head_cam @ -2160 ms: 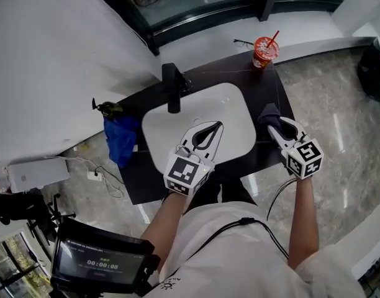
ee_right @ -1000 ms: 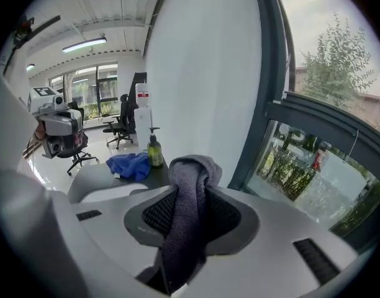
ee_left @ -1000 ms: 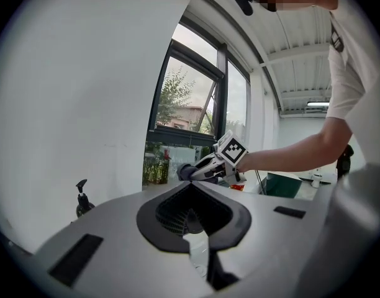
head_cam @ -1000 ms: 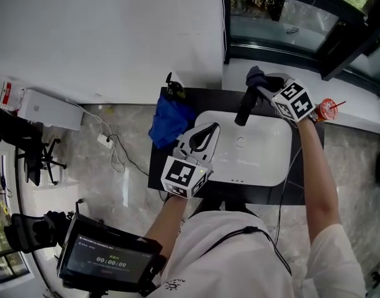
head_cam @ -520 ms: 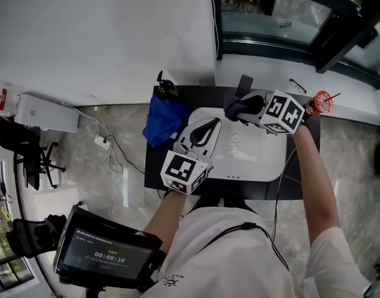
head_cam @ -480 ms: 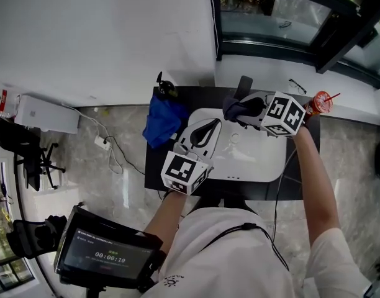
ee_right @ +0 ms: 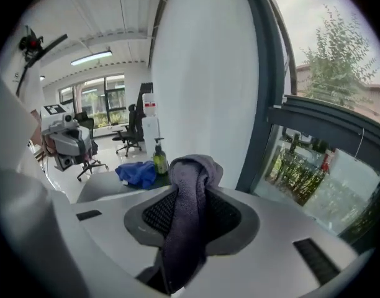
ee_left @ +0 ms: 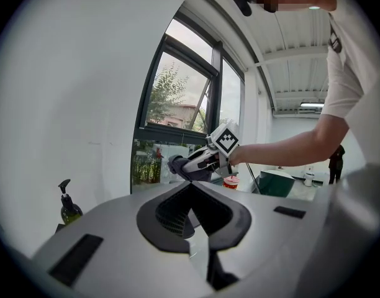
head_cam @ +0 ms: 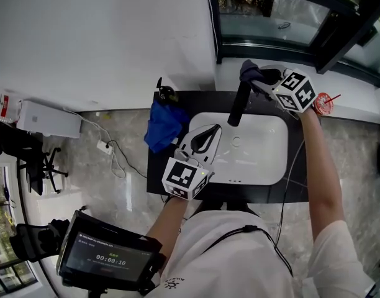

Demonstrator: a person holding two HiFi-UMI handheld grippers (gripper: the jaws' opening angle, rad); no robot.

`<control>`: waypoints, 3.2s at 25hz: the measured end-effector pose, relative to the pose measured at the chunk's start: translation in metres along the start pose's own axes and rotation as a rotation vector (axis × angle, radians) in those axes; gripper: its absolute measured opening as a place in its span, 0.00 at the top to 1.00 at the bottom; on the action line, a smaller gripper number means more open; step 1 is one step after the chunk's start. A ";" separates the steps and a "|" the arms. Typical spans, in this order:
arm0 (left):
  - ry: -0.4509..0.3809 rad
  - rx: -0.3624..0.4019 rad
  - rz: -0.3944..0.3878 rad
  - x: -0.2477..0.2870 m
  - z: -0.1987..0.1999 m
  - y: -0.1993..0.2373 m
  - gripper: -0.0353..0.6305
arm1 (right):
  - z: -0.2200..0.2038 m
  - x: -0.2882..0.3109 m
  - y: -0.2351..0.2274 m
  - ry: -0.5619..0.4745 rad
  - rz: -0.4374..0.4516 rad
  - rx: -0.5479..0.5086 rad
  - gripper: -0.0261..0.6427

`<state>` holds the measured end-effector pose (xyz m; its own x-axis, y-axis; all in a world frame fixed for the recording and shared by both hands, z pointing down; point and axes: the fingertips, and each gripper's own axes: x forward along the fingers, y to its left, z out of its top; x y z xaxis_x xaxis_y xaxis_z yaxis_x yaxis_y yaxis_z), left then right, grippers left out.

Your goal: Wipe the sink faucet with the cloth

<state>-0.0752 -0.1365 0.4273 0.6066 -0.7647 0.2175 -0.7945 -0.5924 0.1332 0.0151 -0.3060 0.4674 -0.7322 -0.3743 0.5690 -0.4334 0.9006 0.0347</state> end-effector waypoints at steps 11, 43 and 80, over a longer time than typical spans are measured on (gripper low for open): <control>0.000 0.000 -0.009 0.003 -0.003 -0.002 0.96 | -0.033 0.019 0.036 0.140 0.048 -0.099 0.78; -0.003 -0.001 -0.022 0.001 -0.004 -0.006 0.96 | -0.041 0.019 0.088 0.201 0.139 -0.167 0.78; 0.038 -0.028 -0.006 0.007 -0.007 -0.007 0.96 | -0.194 0.083 0.030 0.533 -0.037 0.060 0.78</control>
<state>-0.0651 -0.1358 0.4348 0.6100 -0.7509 0.2532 -0.7919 -0.5889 0.1616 0.0437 -0.2672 0.6748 -0.3548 -0.2271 0.9070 -0.4941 0.8690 0.0243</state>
